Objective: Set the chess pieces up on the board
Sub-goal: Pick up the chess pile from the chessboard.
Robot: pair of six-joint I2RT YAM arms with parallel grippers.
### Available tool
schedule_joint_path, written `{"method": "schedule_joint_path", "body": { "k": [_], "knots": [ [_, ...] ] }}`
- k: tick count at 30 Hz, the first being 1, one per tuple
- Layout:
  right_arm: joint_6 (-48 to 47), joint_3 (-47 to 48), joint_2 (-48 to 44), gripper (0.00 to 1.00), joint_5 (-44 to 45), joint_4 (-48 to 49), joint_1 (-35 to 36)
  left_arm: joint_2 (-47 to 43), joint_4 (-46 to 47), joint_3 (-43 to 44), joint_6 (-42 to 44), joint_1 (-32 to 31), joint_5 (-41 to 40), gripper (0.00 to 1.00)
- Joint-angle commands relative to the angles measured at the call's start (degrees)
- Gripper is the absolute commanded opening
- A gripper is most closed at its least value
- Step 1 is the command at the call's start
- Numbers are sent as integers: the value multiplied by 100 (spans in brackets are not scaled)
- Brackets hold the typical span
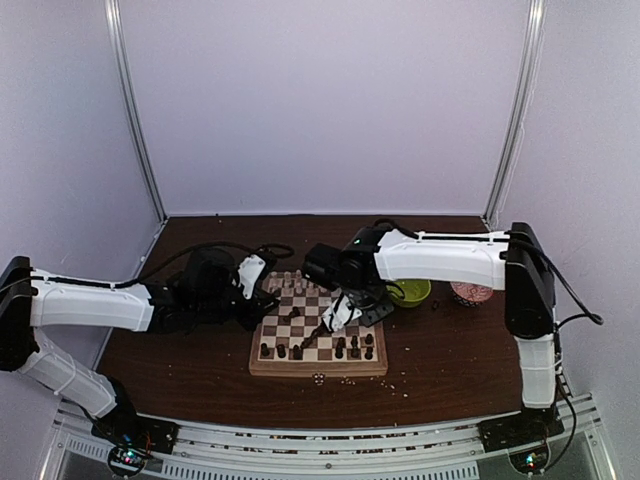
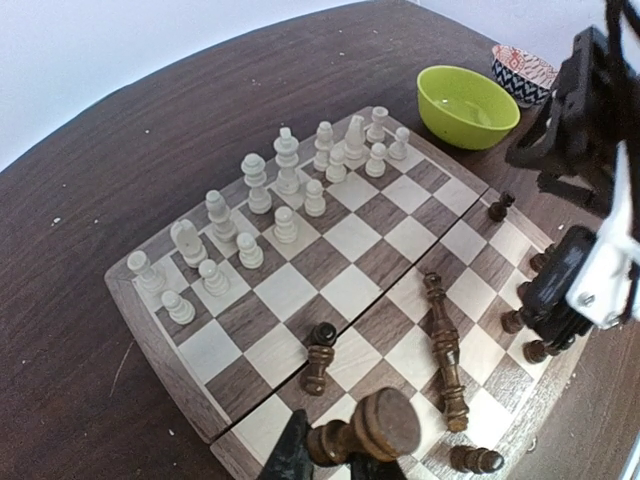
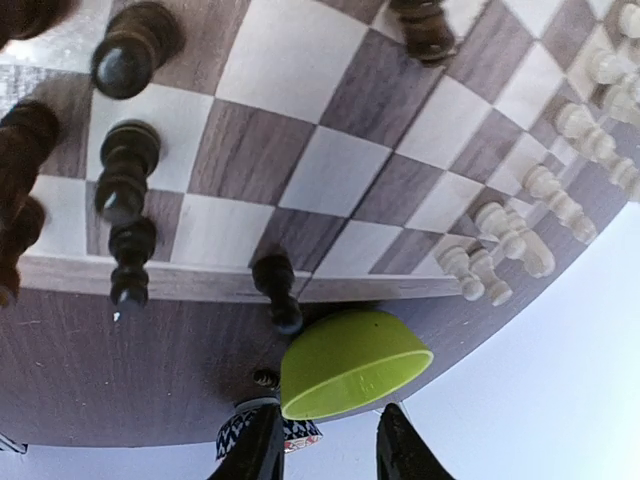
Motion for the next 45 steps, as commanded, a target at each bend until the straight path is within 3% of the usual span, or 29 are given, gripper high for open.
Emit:
{"method": "schedule_joint_path", "body": {
  "k": [1, 7, 14, 18, 24, 36, 45],
  "knots": [
    [57, 211, -678, 34, -443, -20, -136, -17, -96, 265, 160, 40, 48, 15],
    [322, 315, -1297, 33, -1866, 46, -527, 243, -429, 641, 129, 203, 661, 15],
    [486, -271, -2484, 36, -4085, 1119, -747, 1201, -1326, 1692, 193, 233, 1666, 15],
    [592, -504, -2567, 41, -4500, 1763, -719, 1618, -1544, 2125, 135, 240, 2169, 16],
    [217, -111, -1874, 41, -4546, 1649, -495, 1934, -1644, 2411, 19, 240, 2612, 18],
    [-185, 0, -1182, 43, -3524, 1948, -20, 1970, -1821, 2494, 13, 240, 2806, 19],
    [103, -583, -1672, 42, -3674, 2046, -333, 1826, -2009, 2487, 68, 248, 2298, 22]
  ]
}}
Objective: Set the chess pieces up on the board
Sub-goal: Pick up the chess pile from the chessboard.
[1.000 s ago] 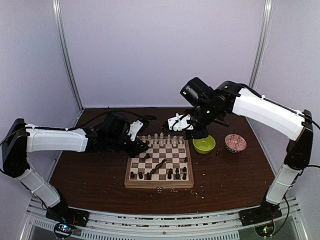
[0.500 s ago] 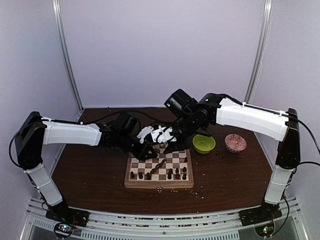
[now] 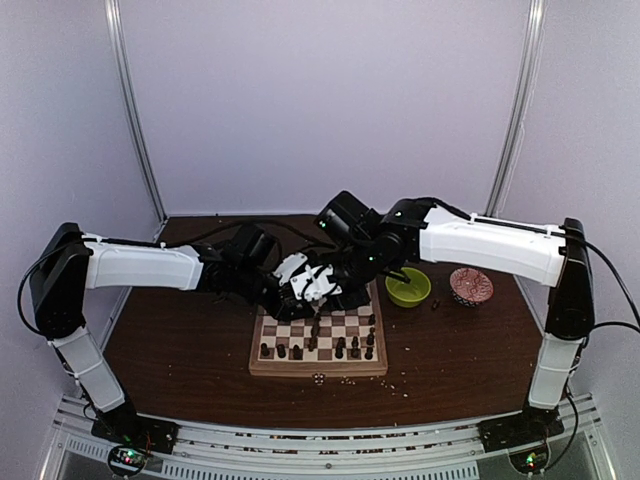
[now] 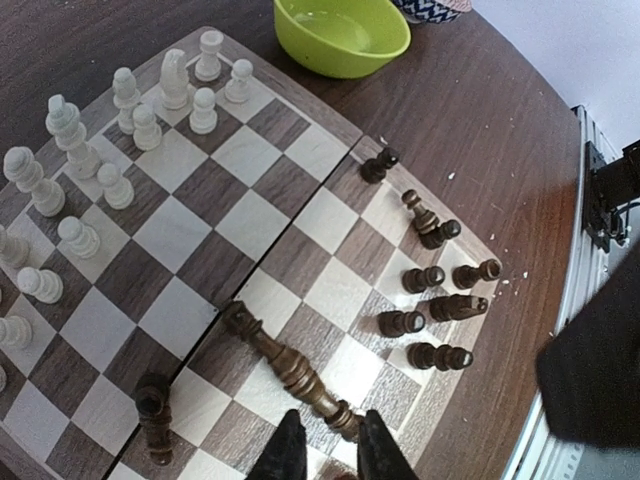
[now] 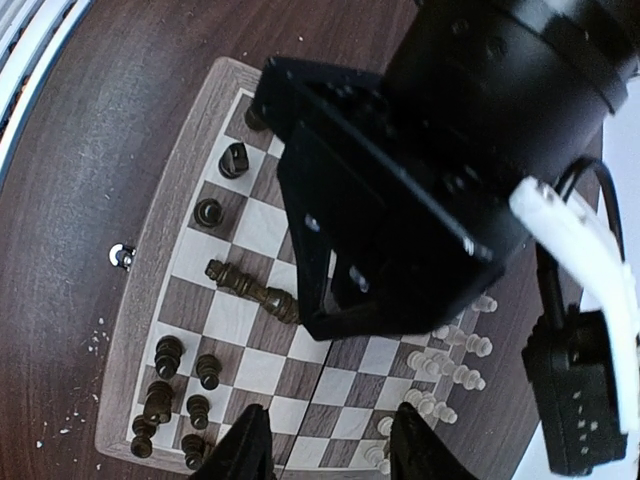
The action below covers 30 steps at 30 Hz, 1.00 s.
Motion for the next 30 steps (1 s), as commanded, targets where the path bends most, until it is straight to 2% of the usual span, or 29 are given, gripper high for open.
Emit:
{"method": "schedule_joint_path", "body": {
  "k": [1, 8, 12, 15, 20, 26, 30],
  "knots": [
    [234, -369, -445, 41, -117, 52, -301, -141, -63, 128, 61, 52, -281, 21],
    [662, -946, -774, 38, -1334, -457, -1201, -229, -133, 199, 196, 52, -496, 24],
    [529, -1440, -867, 35, -1569, -607, -1599, -205, -80, 196, 244, 52, -371, 26],
    [727, -1534, -784, 32, -1571, -670, -1717, -119, -59, 240, 121, 52, -391, 29],
    [1810, -1592, -611, 31, -1804, -471, -1751, 143, -291, 500, -204, 51, -683, 33],
    [1979, -1767, -441, 30, -1907, -415, -1769, 207, 521, 324, -649, -6, -116, 33],
    [2237, -1748, -195, 30, -2092, -450, -1758, 178, 865, 267, -780, -57, -332, 33]
  ]
}}
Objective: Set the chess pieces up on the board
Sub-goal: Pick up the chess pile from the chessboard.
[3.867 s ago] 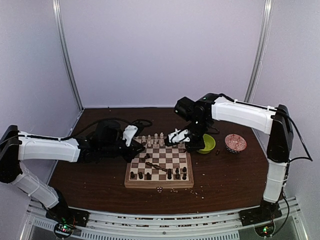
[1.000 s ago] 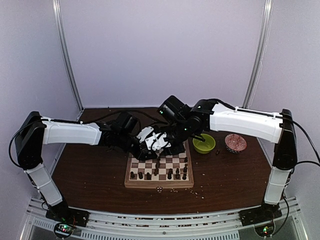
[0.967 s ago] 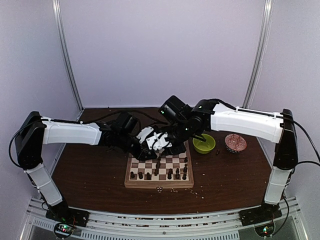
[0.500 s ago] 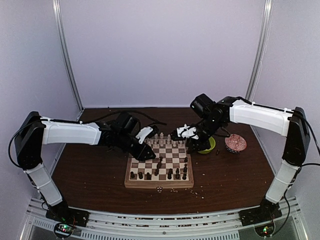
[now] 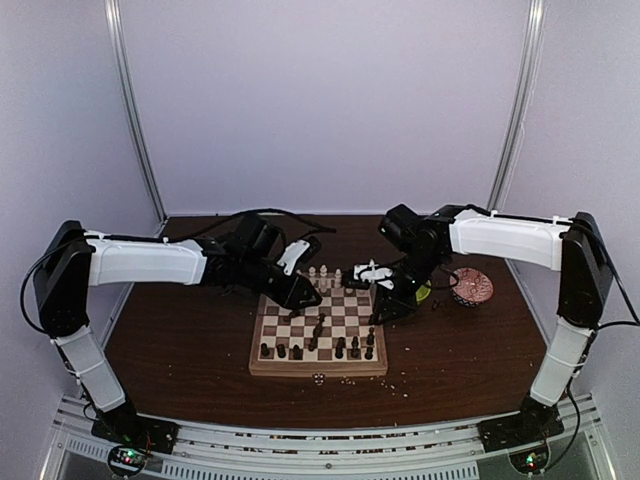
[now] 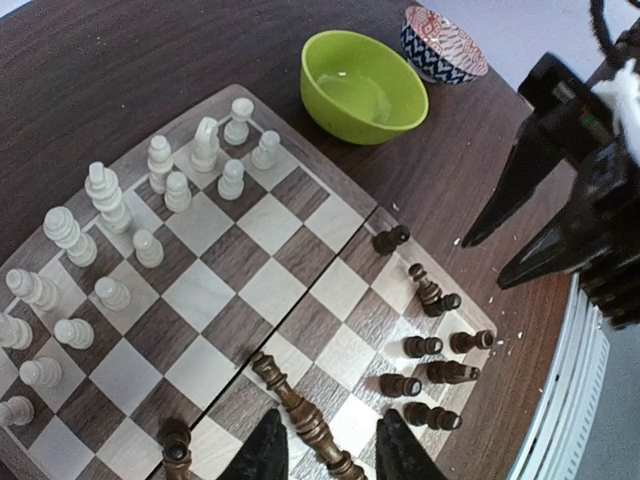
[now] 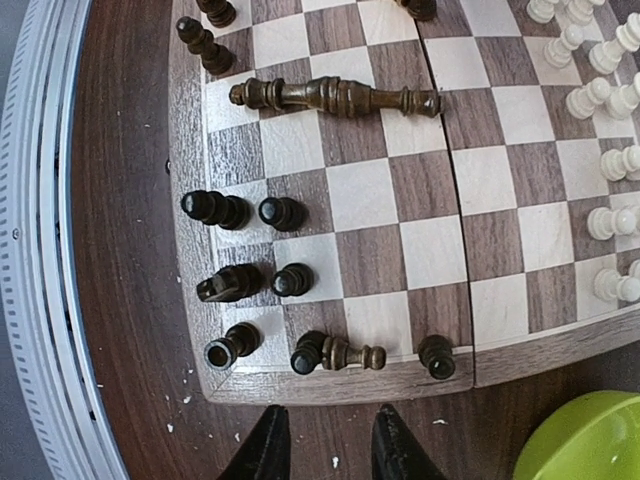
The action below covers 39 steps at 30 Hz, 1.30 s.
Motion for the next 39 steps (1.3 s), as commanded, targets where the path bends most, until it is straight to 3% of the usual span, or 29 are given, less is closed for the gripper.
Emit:
{"method": "schedule_joint_path", "body": {
  "k": [1, 6, 18, 39],
  "knots": [
    [446, -25, 304, 30, -225, -14, -17, 1, 681, -106, -278, -38, -147, 33],
    [834, -47, 338, 29, 87, 184, -24, 227, -426, 384, -262, -43, -1057, 34],
    [1198, -61, 66, 30, 171, 417, -284, 480, -2113, 970, -178, -744, -1877, 36],
    [1185, -205, -189, 31, -23, 560, -635, 1471, -2737, 1529, -611, -1232, -2376, 33]
  ]
}}
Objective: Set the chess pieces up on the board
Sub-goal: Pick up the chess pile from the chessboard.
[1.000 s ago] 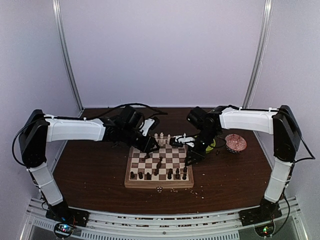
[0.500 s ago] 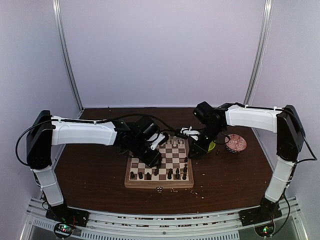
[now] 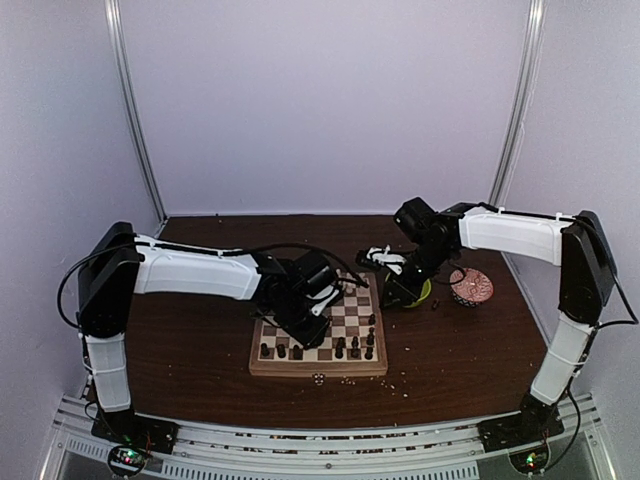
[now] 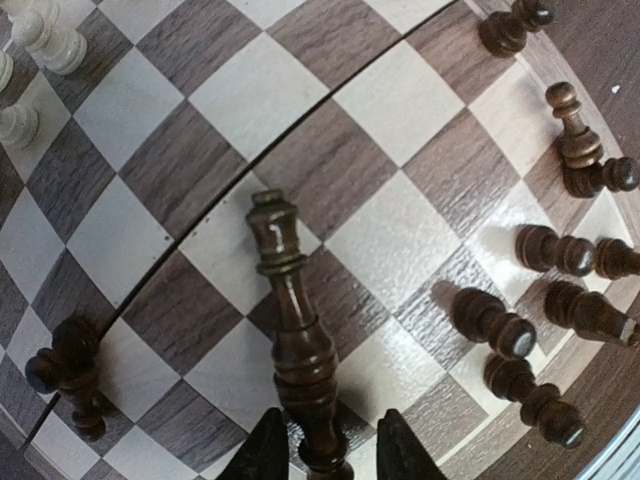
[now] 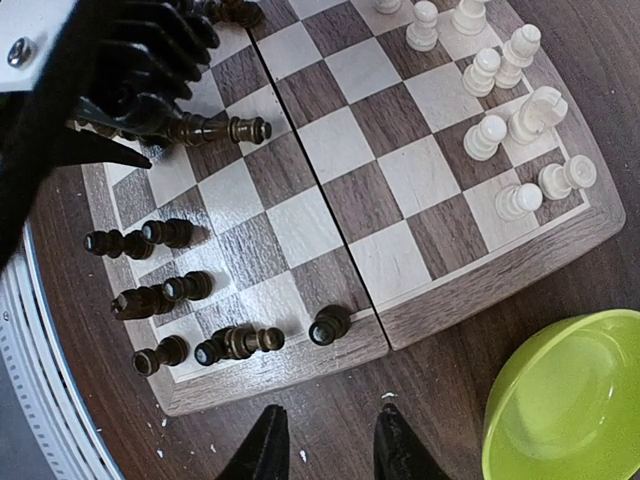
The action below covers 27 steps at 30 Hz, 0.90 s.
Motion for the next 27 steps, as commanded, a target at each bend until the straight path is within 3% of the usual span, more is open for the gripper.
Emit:
{"method": "schedule_joint_path", "body": {
  "k": [1, 6, 13, 17, 27],
  "knots": [
    [35, -37, -150, 31, -107, 54, -36, 153, -317, 170, -108, -32, -269, 33],
    [33, -20, -133, 31, -141, 30, -37, 144, -482, 213, 15, -29, -242, 33],
    [89, 74, -140, 31, -163, 0, -44, 170, -390, 296, 191, -13, -233, 10],
    [209, 324, -219, 32, -300, -74, -146, 35, -205, 318, 259, 80, -281, 7],
    [1430, 1294, 268, 45, -2337, -342, -624, -1116, 1150, -421, 403, 168, -245, 2]
  ]
}}
